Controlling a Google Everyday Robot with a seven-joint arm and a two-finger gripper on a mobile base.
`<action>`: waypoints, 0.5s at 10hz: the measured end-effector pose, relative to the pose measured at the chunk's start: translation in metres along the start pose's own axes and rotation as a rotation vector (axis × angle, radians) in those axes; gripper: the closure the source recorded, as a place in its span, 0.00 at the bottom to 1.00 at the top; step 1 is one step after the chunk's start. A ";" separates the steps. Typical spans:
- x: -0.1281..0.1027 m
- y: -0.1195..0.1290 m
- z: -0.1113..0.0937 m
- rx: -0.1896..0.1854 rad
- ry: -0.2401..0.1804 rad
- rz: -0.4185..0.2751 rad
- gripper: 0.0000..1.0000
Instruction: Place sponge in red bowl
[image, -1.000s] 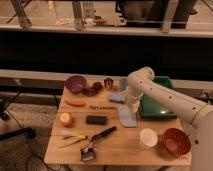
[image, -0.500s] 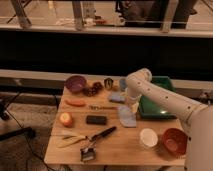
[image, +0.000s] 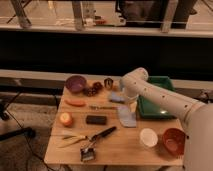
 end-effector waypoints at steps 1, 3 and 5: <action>-0.011 -0.010 -0.002 0.003 0.014 -0.006 0.20; -0.032 -0.027 -0.003 -0.006 0.037 -0.016 0.20; -0.037 -0.036 -0.001 -0.020 0.036 0.003 0.20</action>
